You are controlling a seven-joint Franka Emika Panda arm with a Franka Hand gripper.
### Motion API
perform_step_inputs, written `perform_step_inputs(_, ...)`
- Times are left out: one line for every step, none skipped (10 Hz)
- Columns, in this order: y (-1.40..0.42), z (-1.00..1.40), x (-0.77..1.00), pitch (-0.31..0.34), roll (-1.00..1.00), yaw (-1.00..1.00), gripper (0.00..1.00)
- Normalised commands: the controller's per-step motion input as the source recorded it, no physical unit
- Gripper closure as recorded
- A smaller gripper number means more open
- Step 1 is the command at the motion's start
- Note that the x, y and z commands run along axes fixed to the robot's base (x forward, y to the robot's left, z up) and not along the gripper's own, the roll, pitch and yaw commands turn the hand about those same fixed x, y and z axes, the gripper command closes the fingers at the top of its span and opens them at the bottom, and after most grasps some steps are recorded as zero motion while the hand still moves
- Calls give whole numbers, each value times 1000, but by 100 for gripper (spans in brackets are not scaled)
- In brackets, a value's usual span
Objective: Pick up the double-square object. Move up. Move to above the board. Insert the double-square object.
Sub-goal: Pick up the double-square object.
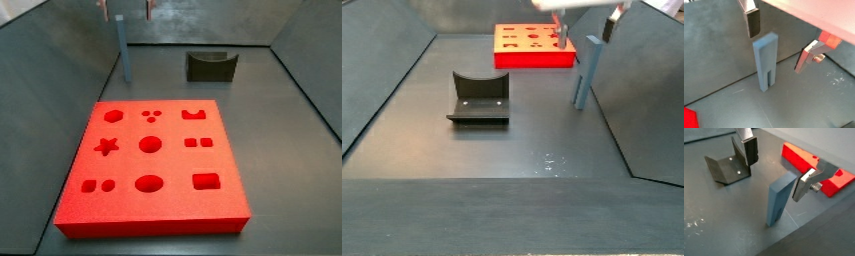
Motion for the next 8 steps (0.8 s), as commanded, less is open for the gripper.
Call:
perform_step_inputs(0, -386, -9, 24, 203, 0, 0)
perform_step_inputs(0, -294, -26, 34, 253, 26, 0)
perform_step_inputs(0, -214, 0, 14, 203, 71, 0)
perform_step_inputs(0, -17, -80, 0, 4, 0, 0)
perform_step_inputs(0, 0, 0, 0, 9, 0, 0)
perform_step_inputs(0, 0, 0, 0, 0, 0, 0)
perform_step_inputs(0, 0, 0, 0, 0, 0, 100)
perform_step_inputs(0, 0, 0, 0, 0, 0, 100)
